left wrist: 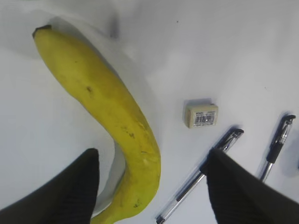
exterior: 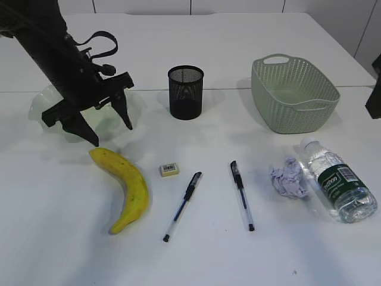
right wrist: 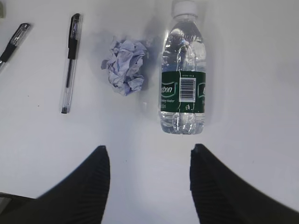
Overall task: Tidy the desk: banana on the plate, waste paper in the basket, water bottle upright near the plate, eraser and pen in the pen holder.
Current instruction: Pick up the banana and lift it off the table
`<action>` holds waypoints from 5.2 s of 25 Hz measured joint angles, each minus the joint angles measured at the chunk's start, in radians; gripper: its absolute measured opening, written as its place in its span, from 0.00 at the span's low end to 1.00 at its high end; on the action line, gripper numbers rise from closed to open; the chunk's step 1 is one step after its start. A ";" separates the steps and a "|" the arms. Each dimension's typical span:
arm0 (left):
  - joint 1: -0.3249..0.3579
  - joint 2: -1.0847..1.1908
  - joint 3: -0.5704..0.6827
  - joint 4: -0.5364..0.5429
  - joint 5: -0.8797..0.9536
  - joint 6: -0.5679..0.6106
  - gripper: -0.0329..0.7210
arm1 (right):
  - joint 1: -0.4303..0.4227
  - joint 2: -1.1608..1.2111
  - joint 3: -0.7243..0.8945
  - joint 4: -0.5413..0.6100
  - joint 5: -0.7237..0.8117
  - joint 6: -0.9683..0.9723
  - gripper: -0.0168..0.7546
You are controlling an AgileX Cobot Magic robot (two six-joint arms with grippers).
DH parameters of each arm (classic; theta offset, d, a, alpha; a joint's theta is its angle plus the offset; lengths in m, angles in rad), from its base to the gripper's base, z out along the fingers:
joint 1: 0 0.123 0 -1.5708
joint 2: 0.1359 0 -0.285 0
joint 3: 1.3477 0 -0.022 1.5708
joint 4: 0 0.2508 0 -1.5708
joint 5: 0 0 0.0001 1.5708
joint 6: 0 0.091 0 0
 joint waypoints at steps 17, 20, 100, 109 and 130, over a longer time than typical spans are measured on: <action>-0.009 0.060 0.000 0.074 0.001 -0.152 0.71 | 0.000 0.009 0.000 0.002 0.000 0.000 0.56; -0.010 0.070 0.000 0.074 -0.006 -0.154 0.71 | 0.000 0.009 0.000 0.002 0.000 0.000 0.56; -0.148 0.129 -0.002 0.194 -0.001 -0.154 0.71 | 0.000 0.009 0.000 0.002 0.000 0.002 0.56; -0.148 0.129 -0.002 0.201 -0.001 -0.154 0.71 | 0.000 0.009 0.000 0.002 0.000 0.002 0.56; -0.152 0.163 -0.002 0.214 0.007 -0.123 0.71 | 0.000 0.009 0.000 0.002 0.000 0.002 0.56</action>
